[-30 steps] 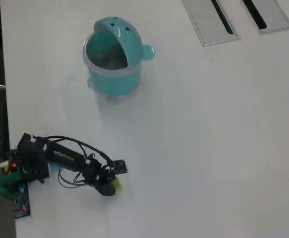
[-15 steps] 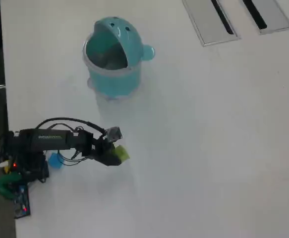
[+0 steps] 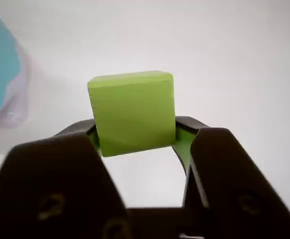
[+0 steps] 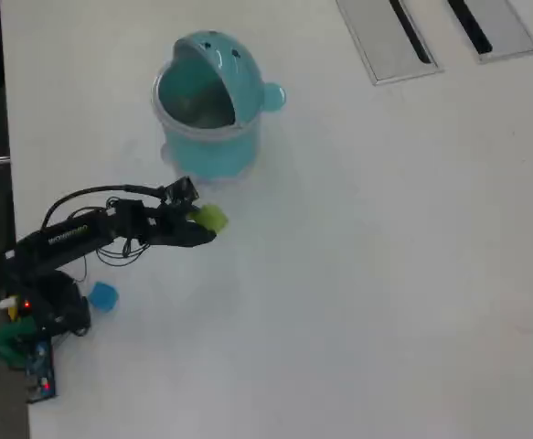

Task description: Grasp RGB lego blocks and put them in the bin one by one.

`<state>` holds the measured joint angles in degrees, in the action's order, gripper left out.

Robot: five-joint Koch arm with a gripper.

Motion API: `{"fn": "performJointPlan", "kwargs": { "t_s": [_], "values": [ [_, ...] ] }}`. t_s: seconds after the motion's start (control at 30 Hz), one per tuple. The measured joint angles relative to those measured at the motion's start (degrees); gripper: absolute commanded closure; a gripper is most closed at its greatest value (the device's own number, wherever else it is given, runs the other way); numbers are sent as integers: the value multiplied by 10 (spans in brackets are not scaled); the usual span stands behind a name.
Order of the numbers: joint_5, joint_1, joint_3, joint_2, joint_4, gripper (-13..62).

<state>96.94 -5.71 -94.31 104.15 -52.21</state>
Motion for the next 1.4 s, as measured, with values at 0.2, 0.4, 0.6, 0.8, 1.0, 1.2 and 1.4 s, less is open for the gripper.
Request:
{"fn": "performJointPlan", "kwargs": {
  "t_s": [0.2, 0.4, 0.6, 0.8, 1.0, 1.2, 1.4],
  "values": [
    [-30, -83, 0, 3, 72, 345],
    [-47, -130, -14, 4, 134, 371],
    [-50, -178, -17, 4, 167, 371],
    [-50, -214, -17, 5, 204, 371],
    [-50, -243, -17, 3, 251, 371],
    [-48, -302, 61, -69, 327, 371],
    [-20, -340, 142, -155, 359, 372]
  ]
}}
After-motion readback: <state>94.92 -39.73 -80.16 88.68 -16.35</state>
